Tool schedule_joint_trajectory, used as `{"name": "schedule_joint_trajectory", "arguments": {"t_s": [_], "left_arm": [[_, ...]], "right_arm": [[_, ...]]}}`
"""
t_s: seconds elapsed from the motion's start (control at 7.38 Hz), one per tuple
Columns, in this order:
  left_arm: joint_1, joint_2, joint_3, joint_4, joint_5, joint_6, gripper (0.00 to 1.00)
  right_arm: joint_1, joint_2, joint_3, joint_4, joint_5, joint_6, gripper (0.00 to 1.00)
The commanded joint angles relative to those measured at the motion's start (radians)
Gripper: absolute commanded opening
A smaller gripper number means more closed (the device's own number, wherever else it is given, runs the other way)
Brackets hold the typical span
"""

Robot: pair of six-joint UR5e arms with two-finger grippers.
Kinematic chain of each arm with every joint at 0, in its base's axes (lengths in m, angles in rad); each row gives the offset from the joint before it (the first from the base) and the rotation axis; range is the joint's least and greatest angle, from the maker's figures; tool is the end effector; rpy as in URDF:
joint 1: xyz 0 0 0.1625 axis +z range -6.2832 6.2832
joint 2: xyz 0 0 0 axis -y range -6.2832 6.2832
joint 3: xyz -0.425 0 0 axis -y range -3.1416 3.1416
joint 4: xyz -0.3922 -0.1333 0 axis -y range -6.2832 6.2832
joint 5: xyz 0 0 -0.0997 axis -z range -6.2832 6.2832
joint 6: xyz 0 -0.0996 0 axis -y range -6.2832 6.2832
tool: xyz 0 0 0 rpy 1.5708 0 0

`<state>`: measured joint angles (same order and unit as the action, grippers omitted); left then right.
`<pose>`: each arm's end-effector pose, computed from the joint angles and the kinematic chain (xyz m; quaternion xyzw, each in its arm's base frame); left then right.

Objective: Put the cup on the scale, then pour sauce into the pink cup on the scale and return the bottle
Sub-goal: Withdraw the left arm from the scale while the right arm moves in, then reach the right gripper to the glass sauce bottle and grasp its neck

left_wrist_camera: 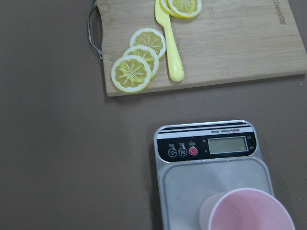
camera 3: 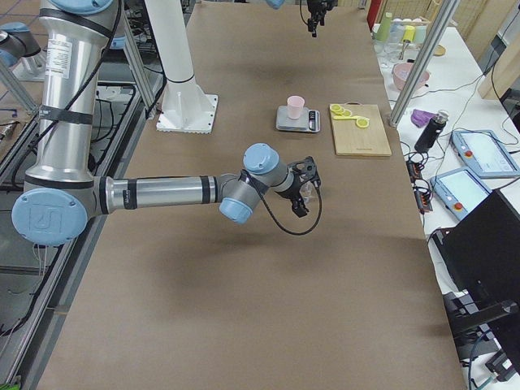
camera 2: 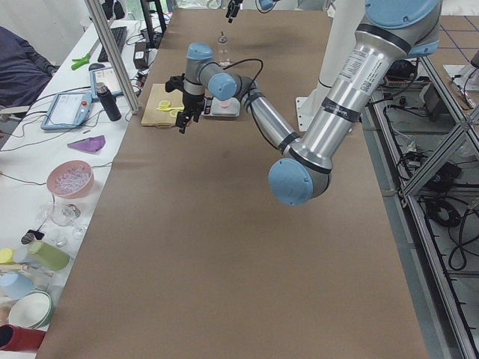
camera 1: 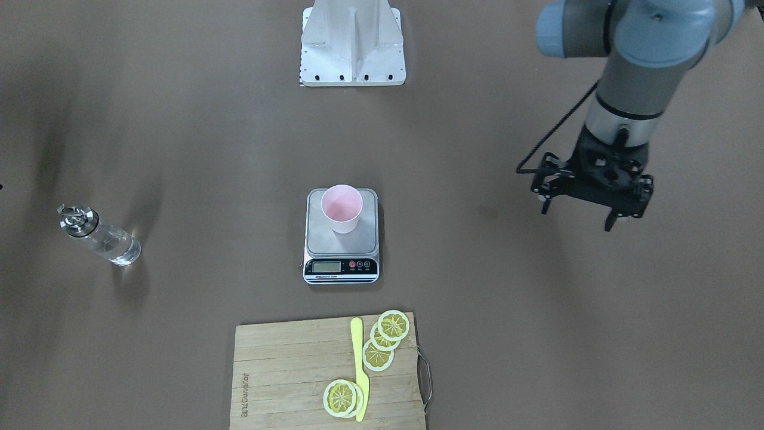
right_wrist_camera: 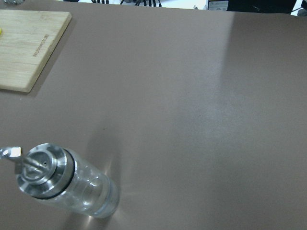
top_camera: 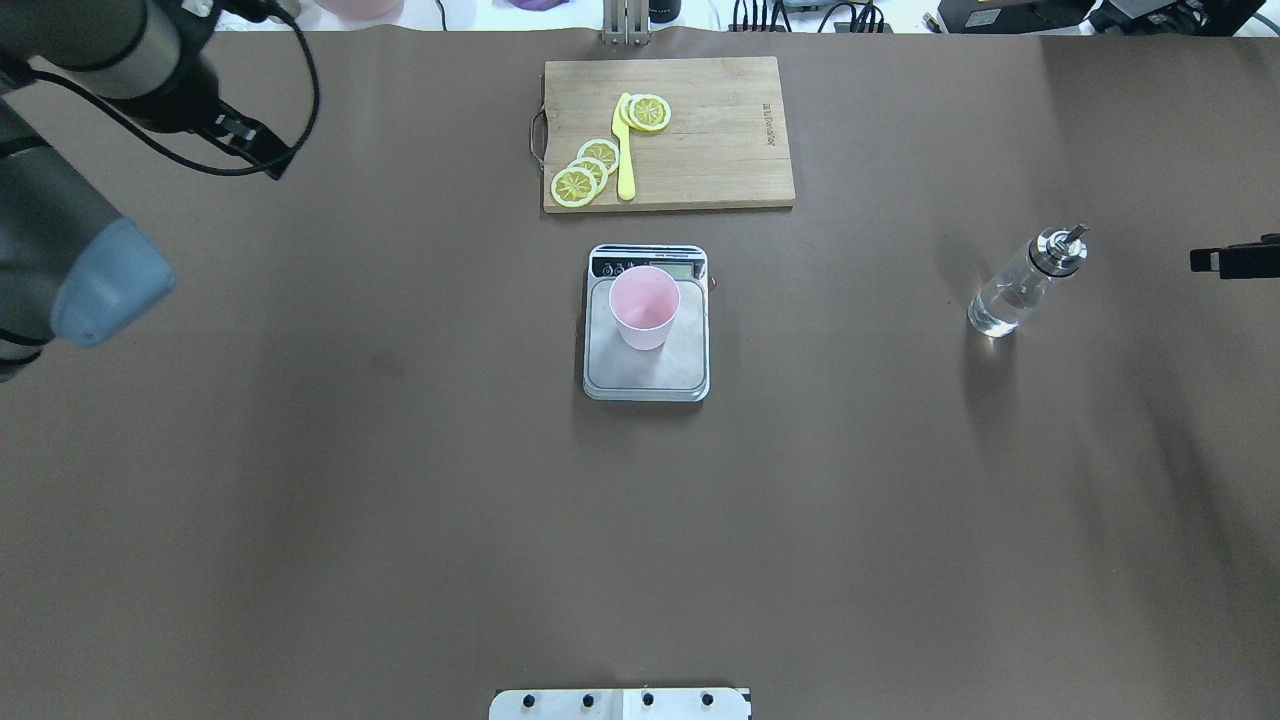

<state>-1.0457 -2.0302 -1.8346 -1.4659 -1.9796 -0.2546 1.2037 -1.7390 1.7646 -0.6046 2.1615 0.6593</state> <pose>0.2281 -0.5806 0.3006 0.2021 0.2921 0.1870 0.9159 -0.0870 -0.4430 0.5333 0.2709 -0.4465 -0.0145 0.8527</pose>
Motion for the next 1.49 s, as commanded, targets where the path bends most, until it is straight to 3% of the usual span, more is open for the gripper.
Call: {"name": "schedule_joint_trajectory", "arguments": {"t_s": [0.0, 0.27, 0.41, 0.68, 0.95, 1.36], "left_arm": [[-0.141, 0.117, 0.006, -0.002, -0.057, 0.248, 0.99], [-0.244, 0.194, 0.024, -0.008, -0.105, 0.392, 0.99], [-0.278, 0.241, 0.047, -0.069, -0.135, 0.435, 0.99], [-0.296, 0.284, 0.107, -0.189, -0.147, 0.437, 0.99], [-0.3, 0.311, 0.115, -0.215, -0.147, 0.437, 0.99], [-0.3, 0.317, 0.115, -0.215, -0.147, 0.436, 0.99]], "right_arm": [[-0.042, -0.027, 0.001, 0.037, -0.011, 0.075, 1.0], [-0.078, -0.039, 0.013, 0.039, -0.035, 0.135, 1.0], [-0.122, -0.074, 0.05, 0.04, -0.086, 0.187, 1.0], [-0.279, -0.102, 0.116, 0.039, -0.275, 0.306, 1.0], [-0.402, -0.102, 0.119, 0.037, -0.469, 0.353, 1.0], [-0.481, -0.074, 0.096, 0.032, -0.636, 0.344, 1.0]]}}
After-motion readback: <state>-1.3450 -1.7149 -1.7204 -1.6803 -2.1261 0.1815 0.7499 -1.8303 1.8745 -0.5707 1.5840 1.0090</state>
